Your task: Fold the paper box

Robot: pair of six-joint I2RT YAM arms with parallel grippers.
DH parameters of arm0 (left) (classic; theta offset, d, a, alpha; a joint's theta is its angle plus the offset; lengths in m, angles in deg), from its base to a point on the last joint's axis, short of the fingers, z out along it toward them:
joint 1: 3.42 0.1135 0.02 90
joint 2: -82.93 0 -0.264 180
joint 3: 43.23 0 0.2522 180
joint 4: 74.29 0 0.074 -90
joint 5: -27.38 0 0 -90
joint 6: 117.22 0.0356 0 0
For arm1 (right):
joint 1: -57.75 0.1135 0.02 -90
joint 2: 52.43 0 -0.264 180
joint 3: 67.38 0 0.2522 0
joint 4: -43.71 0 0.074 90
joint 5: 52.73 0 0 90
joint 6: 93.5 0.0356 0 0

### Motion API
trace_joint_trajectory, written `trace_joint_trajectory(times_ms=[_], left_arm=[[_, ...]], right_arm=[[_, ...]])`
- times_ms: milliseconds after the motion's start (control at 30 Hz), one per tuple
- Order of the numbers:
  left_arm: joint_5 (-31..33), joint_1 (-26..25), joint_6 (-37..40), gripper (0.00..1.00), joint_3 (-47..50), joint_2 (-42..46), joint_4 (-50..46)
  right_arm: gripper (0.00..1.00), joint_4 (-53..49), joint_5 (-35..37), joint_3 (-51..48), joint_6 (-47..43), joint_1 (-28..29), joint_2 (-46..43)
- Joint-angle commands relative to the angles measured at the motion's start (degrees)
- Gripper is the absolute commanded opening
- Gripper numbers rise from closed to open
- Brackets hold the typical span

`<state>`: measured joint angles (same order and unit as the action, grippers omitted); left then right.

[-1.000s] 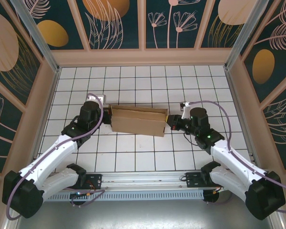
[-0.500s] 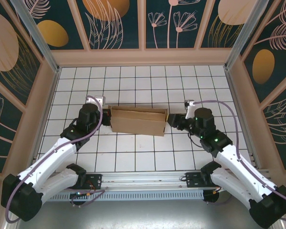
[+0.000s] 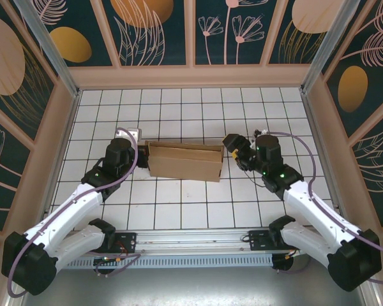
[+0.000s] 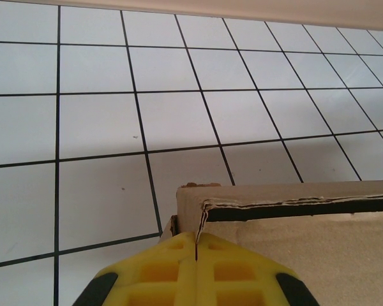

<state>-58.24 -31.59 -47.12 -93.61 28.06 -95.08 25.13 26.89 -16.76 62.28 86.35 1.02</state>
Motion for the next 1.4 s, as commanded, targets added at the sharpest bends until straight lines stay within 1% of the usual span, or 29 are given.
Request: trace_joint_trajectory(times_ms=[0, 100, 200, 267, 367, 533, 700, 767, 967, 1000, 1100, 1267, 1367], left_arm=[[-0.87, -0.41, 1.06, 0.0, 1.03, -0.76, -0.97], [-0.89, -0.43, 0.95, 0.0, 1.03, -0.85, -0.88], [-0.87, -0.4, 0.9, 0.0, 0.94, -1.03, -0.88], [-0.92, -0.42, 0.9, 0.0, 0.94, -1.03, -0.88], [-0.71, -0.36, 0.84, 0.0, 1.02, -1.03, -0.97], [-0.8, -0.45, 0.89, 0.0, 1.03, -1.2, -1.06], [-0.77, -0.4, 0.73, 0.0, 1.33, -1.03, -1.06], [-0.79, -0.4, 0.64, 0.0, 1.29, -1.11, -0.92], [-0.97, -0.41, 0.39, 0.0, 1.37, -1.38, -0.78], [-1.09, -0.42, 0.37, 0.0, 1.38, -1.39, -0.84], [-1.16, -0.45, 0.32, 0.0, 1.44, -1.29, -0.88], [-1.31, -0.39, 0.3, 0.0, 1.46, -1.29, -0.95], [-1.44, -0.4, 0.39, 0.0, 1.45, -1.2, -0.97]], right_arm=[[0.78, -8.33, 6.25, 4.56, 8.91, 0.55, 0.95], [0.8, -13.48, 8.66, 7.39, 11.53, 0.8, 2.11], [0.83, -14.14, 9.6, 8.08, 13.51, 1.8, 2.84], [0.83, -13.38, 9.81, 8.56, 13.41, 2.42, 3.64], [0.8, -12.98, 10.98, 9.08, 12.83, 5.24, 5.03], [0.7, -10.02, 12.71, 5.35, 13.15, 7.59, 5.43], [0.56, -7.23, 15.3, 1.68, 12.43, 10.33, 3.89], [0.53, -6.1, 16.35, 0.82, 11.64, 11.1, 3.26], [0.37, -4.26, 17.31, -1.49, 10.99, 11.65, 2.15], [0.35, -3.49, 17.2, -2.07, 11.04, 11.65, 1.95], [0.37, -0.59, 16.35, -3.13, 9.72, 11.58, 1.31], [0.37, -0.26, 15.56, -1.58, 7.79, 11.31, 1.42], [0.43, -2.47, 14.95, 1.31, 5.64, 10.92, 2.08]])
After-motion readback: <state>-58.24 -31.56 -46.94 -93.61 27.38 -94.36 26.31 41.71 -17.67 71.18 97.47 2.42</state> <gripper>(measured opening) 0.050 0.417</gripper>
